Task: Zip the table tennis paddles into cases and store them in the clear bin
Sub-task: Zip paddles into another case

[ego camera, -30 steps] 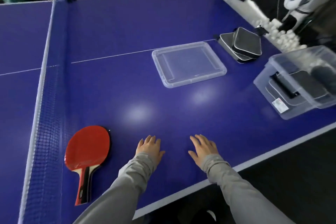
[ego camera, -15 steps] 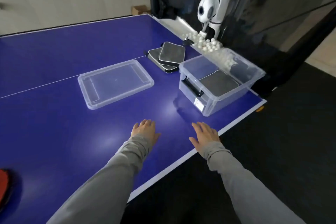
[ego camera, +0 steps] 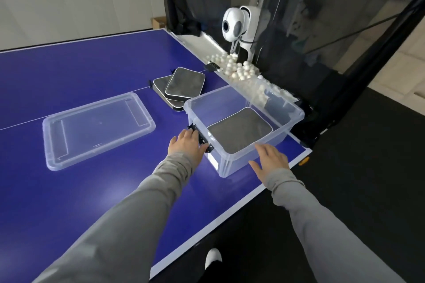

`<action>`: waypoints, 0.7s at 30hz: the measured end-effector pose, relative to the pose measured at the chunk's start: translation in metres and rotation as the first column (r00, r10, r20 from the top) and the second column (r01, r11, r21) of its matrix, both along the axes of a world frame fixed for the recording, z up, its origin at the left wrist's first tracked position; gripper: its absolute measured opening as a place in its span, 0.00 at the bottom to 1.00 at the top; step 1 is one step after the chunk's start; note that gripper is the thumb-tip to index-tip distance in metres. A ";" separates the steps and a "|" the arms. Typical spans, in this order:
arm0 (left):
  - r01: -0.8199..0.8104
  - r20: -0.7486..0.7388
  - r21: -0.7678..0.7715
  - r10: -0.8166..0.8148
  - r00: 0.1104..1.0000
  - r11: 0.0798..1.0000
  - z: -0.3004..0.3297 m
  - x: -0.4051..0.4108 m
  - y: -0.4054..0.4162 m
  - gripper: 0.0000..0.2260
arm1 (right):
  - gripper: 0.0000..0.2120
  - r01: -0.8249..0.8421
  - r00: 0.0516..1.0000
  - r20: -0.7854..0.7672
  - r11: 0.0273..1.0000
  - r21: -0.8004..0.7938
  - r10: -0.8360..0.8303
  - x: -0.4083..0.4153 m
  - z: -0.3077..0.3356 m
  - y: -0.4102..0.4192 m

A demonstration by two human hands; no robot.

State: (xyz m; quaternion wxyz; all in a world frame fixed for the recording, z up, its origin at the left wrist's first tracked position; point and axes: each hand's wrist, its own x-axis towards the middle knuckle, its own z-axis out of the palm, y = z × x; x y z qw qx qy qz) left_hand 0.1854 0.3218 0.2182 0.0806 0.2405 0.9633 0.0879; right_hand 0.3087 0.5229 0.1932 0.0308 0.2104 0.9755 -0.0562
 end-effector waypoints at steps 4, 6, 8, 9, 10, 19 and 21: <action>-0.076 0.006 0.060 0.075 0.997 0.995 -0.008 -0.049 0.045 0.28 | 0.26 -0.060 0.998 -0.020 0.998 -0.001 0.060 -0.048 0.008 0.049; -0.107 0.008 0.057 0.106 0.994 0.993 -0.009 -0.069 0.061 0.28 | 0.27 -0.098 0.995 -0.008 0.995 0.021 0.098 -0.068 0.012 0.068; -0.139 -0.001 0.052 0.139 0.990 0.989 -0.010 -0.087 0.075 0.28 | 0.27 -0.123 0.992 -0.008 0.992 0.028 0.124 -0.090 0.017 0.086; -0.155 -0.004 0.053 0.156 0.988 0.986 -0.010 -0.095 0.080 0.28 | 0.27 -0.137 0.991 -0.011 0.990 0.026 0.137 -0.100 0.020 0.094; -0.172 -0.007 0.055 0.172 0.985 0.984 -0.011 -0.101 0.083 0.28 | 0.27 -0.153 0.988 -0.012 0.988 0.027 0.153 -0.109 0.022 0.100; -0.435 -0.016 0.107 0.439 0.899 0.894 -0.036 -0.143 0.100 0.30 | 0.26 -0.362 0.932 -0.009 0.932 -0.014 0.362 -0.215 0.018 0.144; -0.499 -0.014 0.113 0.504 0.864 0.859 -0.039 -0.151 0.103 0.30 | 0.26 -0.405 0.914 -0.006 0.914 -0.026 0.405 -0.242 0.016 0.151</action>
